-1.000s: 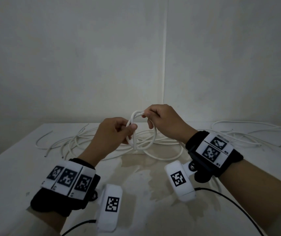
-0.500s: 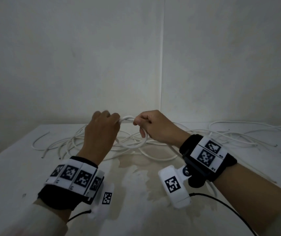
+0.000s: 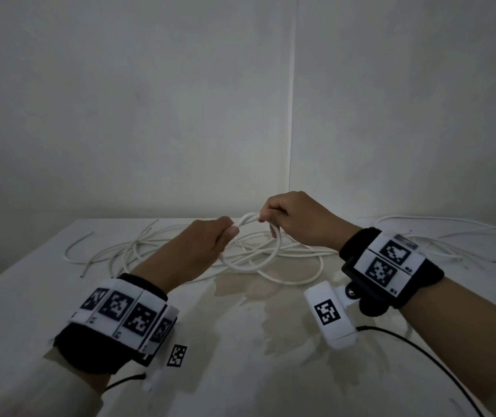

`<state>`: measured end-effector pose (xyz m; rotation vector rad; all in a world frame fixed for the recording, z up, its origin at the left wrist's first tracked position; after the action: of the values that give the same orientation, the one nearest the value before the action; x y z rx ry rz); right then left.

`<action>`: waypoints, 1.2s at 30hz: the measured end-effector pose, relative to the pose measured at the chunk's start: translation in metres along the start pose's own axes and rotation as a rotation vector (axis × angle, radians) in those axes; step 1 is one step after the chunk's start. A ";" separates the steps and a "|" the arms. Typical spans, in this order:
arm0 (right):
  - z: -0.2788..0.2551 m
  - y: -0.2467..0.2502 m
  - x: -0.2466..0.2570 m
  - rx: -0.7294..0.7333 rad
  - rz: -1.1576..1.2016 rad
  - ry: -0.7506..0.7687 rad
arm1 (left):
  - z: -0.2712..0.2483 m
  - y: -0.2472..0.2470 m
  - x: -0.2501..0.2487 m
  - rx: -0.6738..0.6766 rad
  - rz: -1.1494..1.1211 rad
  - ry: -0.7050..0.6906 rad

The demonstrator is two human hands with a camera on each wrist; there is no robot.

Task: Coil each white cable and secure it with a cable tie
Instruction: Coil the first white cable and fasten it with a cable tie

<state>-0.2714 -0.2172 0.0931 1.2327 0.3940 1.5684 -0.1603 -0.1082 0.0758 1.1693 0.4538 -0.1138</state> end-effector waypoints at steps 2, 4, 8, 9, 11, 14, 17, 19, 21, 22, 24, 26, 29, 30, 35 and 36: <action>0.002 0.001 0.002 -0.008 -0.021 0.020 | -0.001 0.002 0.002 -0.001 -0.088 0.017; 0.005 0.003 0.004 -0.053 -0.006 0.043 | 0.000 0.004 0.005 -0.006 -0.300 0.082; 0.009 0.005 0.006 -0.111 0.053 0.040 | 0.000 0.004 0.005 0.049 -0.633 0.186; 0.010 0.005 0.005 -0.122 0.066 0.033 | 0.001 0.003 0.005 0.051 -0.718 0.215; 0.012 0.005 0.005 -0.137 0.081 0.028 | 0.003 0.000 0.005 0.089 -0.934 0.282; 0.013 0.005 0.006 -0.139 0.079 0.038 | 0.007 -0.005 0.004 0.112 -1.103 0.363; 0.011 0.009 -0.001 -0.146 0.045 0.009 | 0.008 0.000 0.009 0.073 -1.041 0.377; 0.008 0.016 -0.007 -0.164 -0.024 -0.012 | 0.005 0.005 0.012 0.040 -0.908 0.347; 0.005 0.020 -0.011 -0.150 -0.113 -0.029 | 0.003 0.006 0.013 0.001 -0.750 0.332; 0.005 0.021 -0.012 -0.129 -0.164 -0.035 | 0.002 0.007 0.014 -0.020 -0.701 0.336; 0.005 0.024 -0.012 -0.109 -0.265 -0.015 | 0.002 0.007 0.017 -0.057 -0.661 0.359; 0.006 0.034 -0.014 -0.137 -0.339 0.021 | 0.002 0.009 0.021 -0.075 -0.649 0.387; 0.010 0.051 -0.017 -0.196 -0.448 0.063 | 0.002 0.010 0.024 -0.054 -0.631 0.416; 0.011 0.057 -0.016 -0.231 -0.481 0.085 | 0.002 0.010 0.023 -0.045 -0.639 0.415; 0.017 0.066 -0.018 -0.382 -0.631 0.148 | 0.002 0.018 0.023 -0.034 -0.799 0.412; 0.017 0.057 -0.021 -0.327 -0.657 0.123 | 0.002 0.020 0.024 -0.040 -0.827 0.415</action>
<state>-0.2885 -0.2632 0.1334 0.6581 0.5322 1.0825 -0.1312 -0.0982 0.0840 0.9011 1.2861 -0.5785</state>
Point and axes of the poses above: each hand's wrist, its own z-axis towards the middle knuckle, its own y-axis out of the back of the hand, x = y × z, the point moved 5 cm from there along z, towards the middle knuckle, and after that the axes turned 10 degrees about y, right-handed, at the moved point
